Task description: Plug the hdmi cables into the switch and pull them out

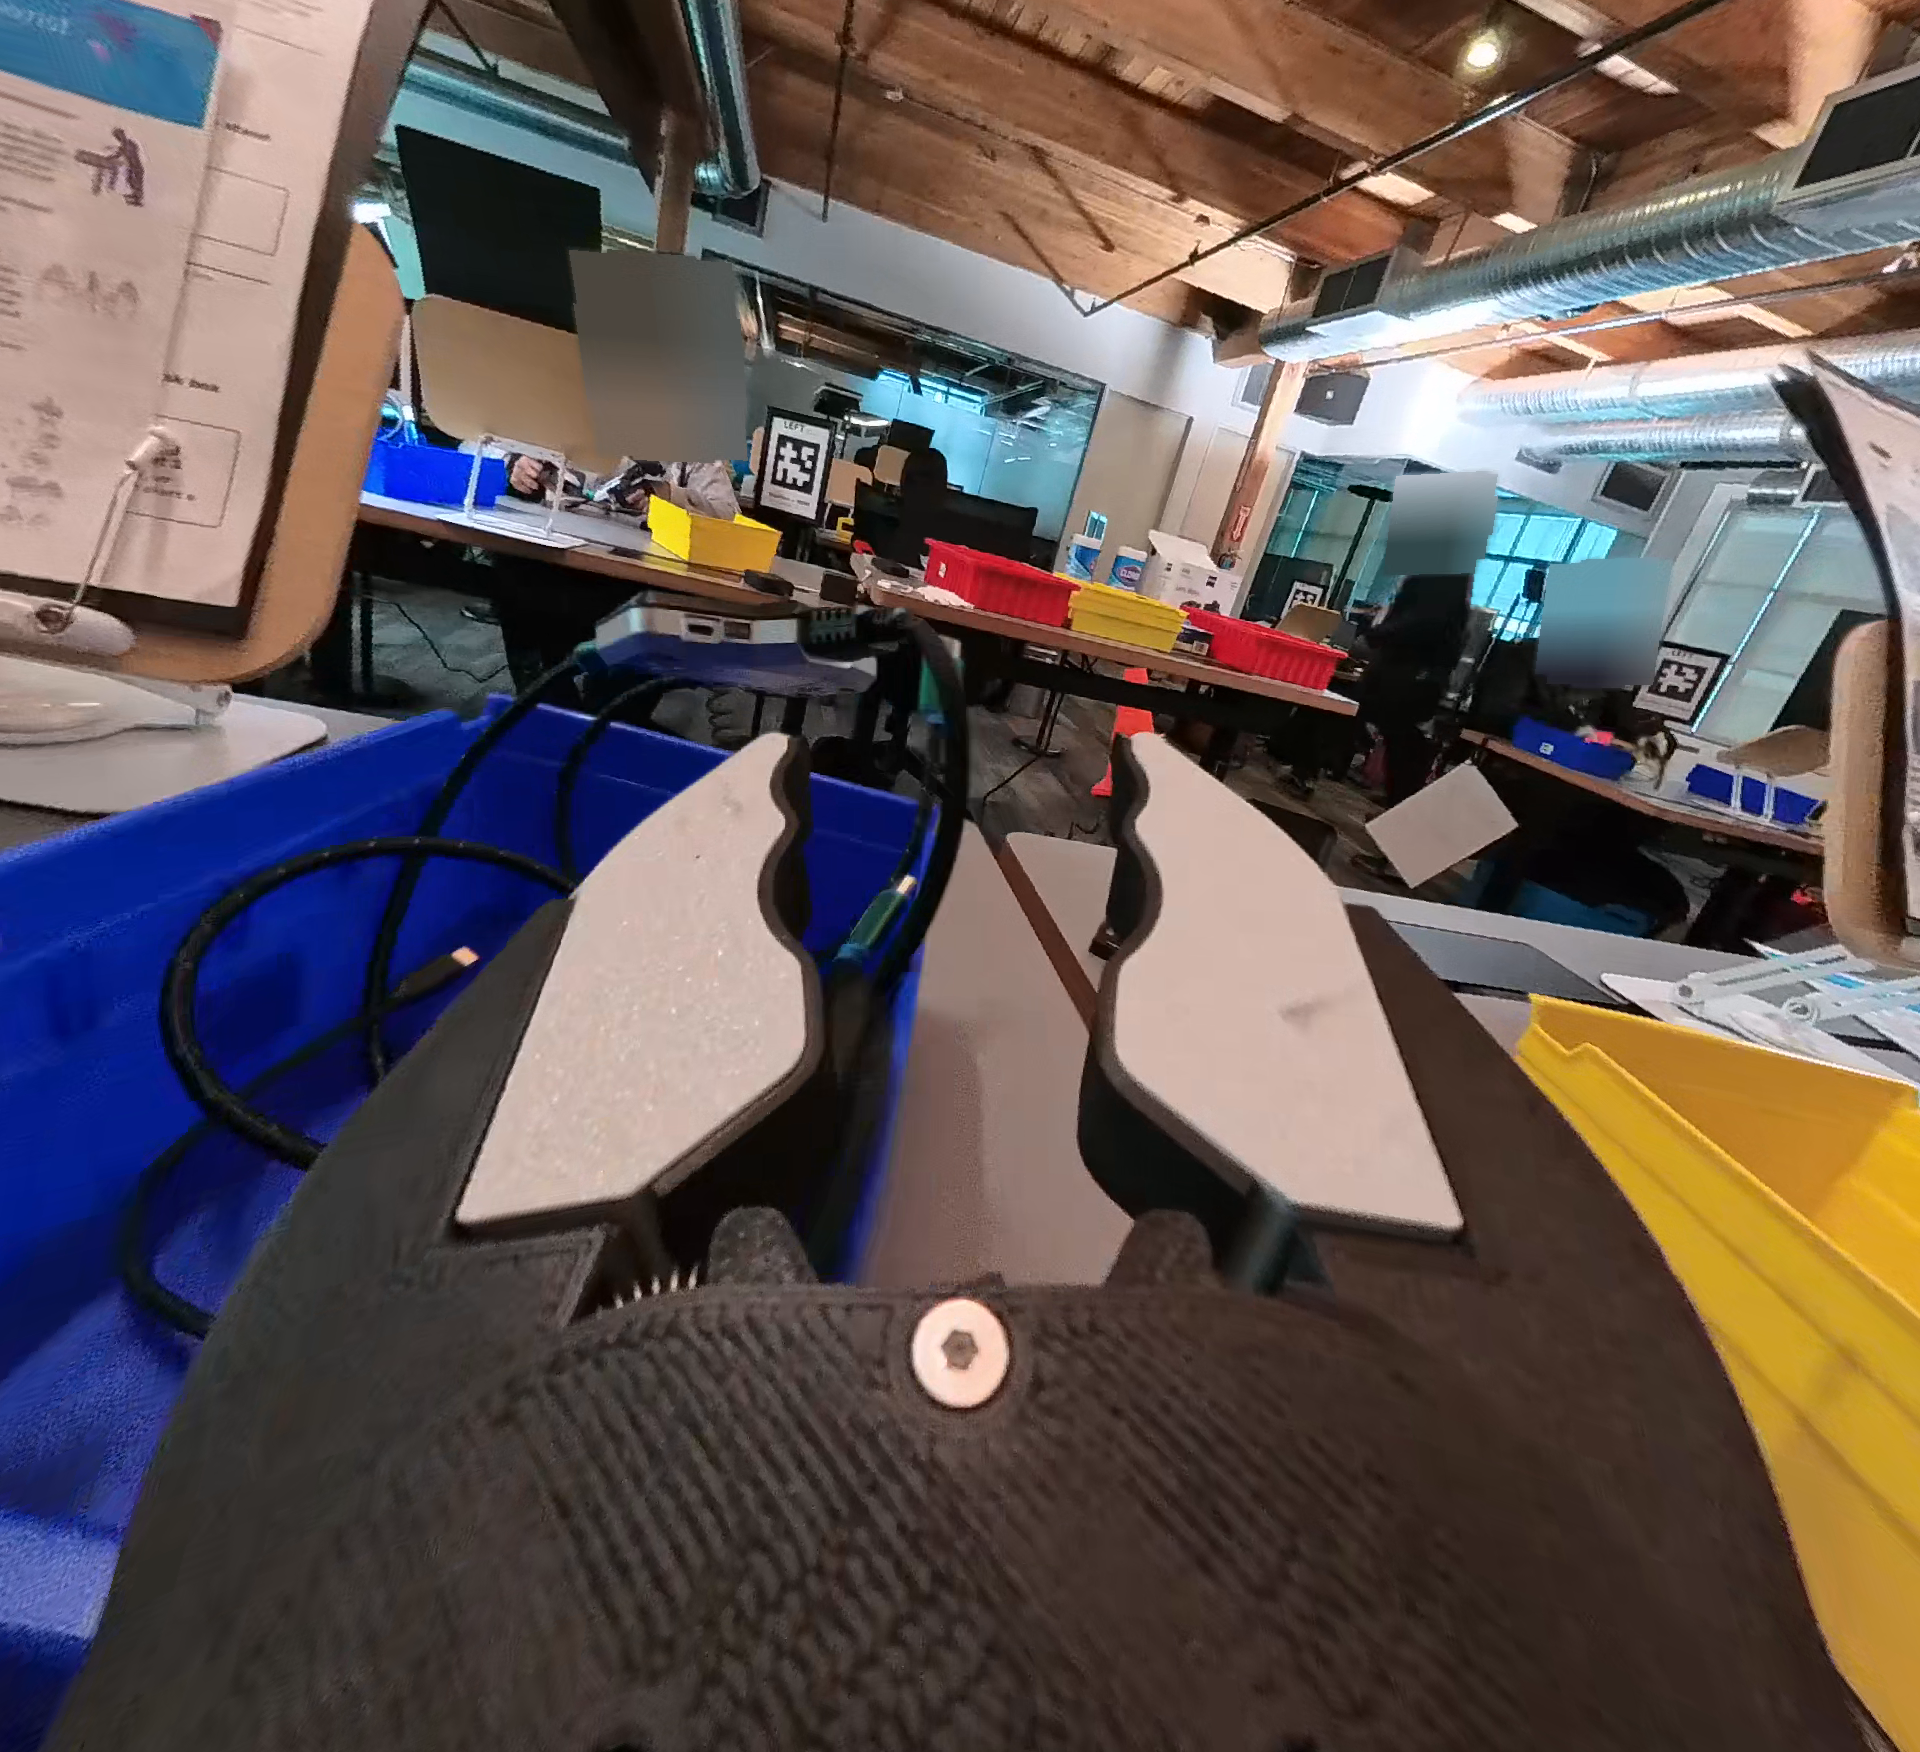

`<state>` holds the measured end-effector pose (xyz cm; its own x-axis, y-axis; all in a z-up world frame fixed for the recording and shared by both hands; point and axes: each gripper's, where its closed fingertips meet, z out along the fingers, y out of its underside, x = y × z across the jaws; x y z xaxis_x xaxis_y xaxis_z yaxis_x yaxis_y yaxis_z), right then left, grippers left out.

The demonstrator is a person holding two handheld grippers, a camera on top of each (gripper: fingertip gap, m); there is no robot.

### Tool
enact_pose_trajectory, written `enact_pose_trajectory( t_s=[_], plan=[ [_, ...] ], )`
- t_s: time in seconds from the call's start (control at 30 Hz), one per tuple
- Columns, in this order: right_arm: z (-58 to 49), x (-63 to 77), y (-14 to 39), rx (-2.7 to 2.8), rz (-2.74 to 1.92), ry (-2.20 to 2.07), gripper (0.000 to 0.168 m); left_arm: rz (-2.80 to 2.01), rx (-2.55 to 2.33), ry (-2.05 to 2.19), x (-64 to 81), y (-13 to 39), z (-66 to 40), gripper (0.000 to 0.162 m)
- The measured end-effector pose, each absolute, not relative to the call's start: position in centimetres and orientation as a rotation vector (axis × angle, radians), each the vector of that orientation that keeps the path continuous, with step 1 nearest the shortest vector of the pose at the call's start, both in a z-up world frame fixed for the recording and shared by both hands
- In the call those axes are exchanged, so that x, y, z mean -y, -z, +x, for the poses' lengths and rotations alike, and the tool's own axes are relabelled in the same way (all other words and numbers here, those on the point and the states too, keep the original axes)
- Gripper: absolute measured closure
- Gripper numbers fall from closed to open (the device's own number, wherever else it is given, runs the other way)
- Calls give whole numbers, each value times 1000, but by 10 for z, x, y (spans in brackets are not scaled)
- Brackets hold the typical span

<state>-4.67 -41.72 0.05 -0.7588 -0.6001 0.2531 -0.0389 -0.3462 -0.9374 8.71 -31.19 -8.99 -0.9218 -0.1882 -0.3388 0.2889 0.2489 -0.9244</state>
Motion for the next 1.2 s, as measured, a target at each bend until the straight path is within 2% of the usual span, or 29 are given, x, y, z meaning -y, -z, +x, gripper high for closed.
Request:
enact_pose_trajectory(
  t_s=[0.03,0.27,0.37,0.43,0.5,0.57,0.63,0.67,0.73,0.8,0.83,0.87,1.03,1.2],
  plan=[
    [-44,415,-1,-1519,-839,2158,113,112,-2119,1707,301,86,99,162],
    [3,360,-30,-1365,-1019,2032,111,64,-2119,1652,181,91,199,162],
    [16,361,-17,-1498,-1140,2034,110,-33,-2289,1721,154,103,217,162],
    [24,363,-15,-1506,-990,1984,110,-190,-2386,1777,153,105,220,158],
    [24,365,-16,-1502,-860,2005,116,-200,-2435,1881,172,96,202,125],
    [16,367,-22,-1509,-801,2153,115,-131,-2496,1897,205,90,176,103],
    [9,364,-33,-1500,-784,2266,116,-66,-2562,1864,241,88,149,74],
    [7,362,-36,-1508,-783,2301,116,-54,-2623,1827,257,90,137,67],
    [9,360,-34,-1547,-819,2295,117,-140,-2645,1659,284,103,145,75],
    [21,353,-25,-1557,-917,2194,116,-182,-2515,1518,297,119,177,99],
    [28,348,-22,-1554,-959,2145,116,-130,-2510,1559,300,122,177,137],
    [34,340,-21,-1538,-990,2101,116,-119,-2501,1631,299,120,175,157],
    [84,272,-22,-1397,-1161,1789,113,-109,-2482,1675,255,118,179,158],
    [161,193,-29,-1287,-1306,1354,89,-173,-2383,1754,168,115,196,160]
  ],
)
